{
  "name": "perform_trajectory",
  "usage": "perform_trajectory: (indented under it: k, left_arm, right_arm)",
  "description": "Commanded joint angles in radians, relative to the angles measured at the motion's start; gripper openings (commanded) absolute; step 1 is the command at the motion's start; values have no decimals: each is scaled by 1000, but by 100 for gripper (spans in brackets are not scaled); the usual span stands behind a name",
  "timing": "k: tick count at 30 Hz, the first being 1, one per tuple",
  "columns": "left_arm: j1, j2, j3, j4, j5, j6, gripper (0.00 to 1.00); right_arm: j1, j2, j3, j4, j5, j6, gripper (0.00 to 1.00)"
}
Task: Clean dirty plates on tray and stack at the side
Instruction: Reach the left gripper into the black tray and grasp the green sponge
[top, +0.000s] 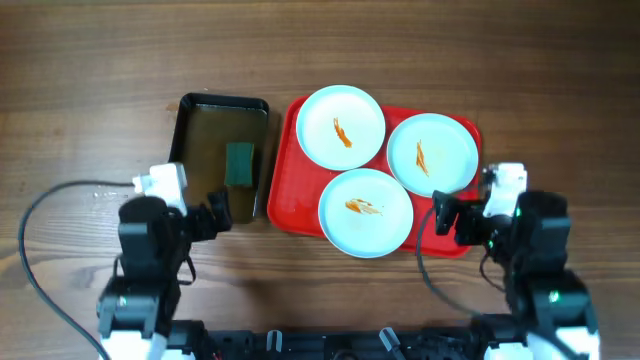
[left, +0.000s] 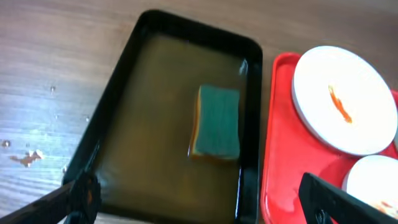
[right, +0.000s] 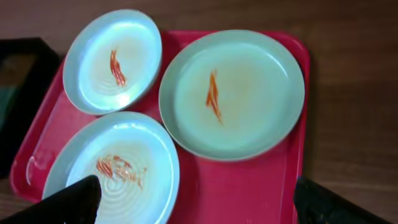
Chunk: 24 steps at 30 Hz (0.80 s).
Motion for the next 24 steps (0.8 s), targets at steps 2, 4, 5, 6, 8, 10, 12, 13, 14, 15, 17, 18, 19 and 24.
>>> perform_trajectory:
  k: [2, 4, 5, 6, 8, 10, 12, 13, 14, 15, 17, 18, 19, 24]
  left_arm:
    - [8, 181, 259, -183, 105, -6, 100]
    - [8, 236, 346, -252, 114, -6, 100]
    - [8, 255, 368, -264, 119, -6, 100]
    - [8, 261, 369, -262, 129, -6, 100]
    - [8, 264, 369, -261, 196, -7, 100]
    - [8, 264, 369, -211, 277, -7, 100]
    - [8, 264, 369, -135, 291, -6, 100]
    - [8, 268, 369, -89, 287, -6, 100]
    - [8, 283, 369, -23, 275, -9, 100]
    - [8, 302, 369, 14, 235, -42, 100]
    - [8, 362, 369, 57, 161, -78, 98]
    - [8, 415, 369, 77, 141, -77, 95]
    - [8, 475, 369, 97, 140, -77, 94]
    - [-45, 771, 369, 171, 128, 6, 85]
  right_arm:
    - [-3, 185, 219, -189, -16, 10, 99]
    - [-3, 242, 278, -221, -43, 13, 100]
    - [-3, 261, 283, -206, -93, 46, 100]
    - [-3, 275, 283, -214, -132, 64, 100]
    - [-3, 296, 283, -201, -168, 64, 99]
    - [-3, 320, 283, -199, -177, 66, 100]
    - [-3, 341, 283, -201, -181, 67, 99]
    - [-3, 351, 283, -200, -180, 67, 100]
    - [-3, 363, 283, -198, -180, 67, 99]
    - [-2, 370, 283, -198, -180, 67, 99]
    - [-3, 378, 283, -200, -180, 67, 99]
    - [-3, 378, 283, -199, -180, 67, 99]
    - [-3, 378, 283, -198, -180, 66, 99]
    - [-3, 378, 283, -199, -180, 67, 99]
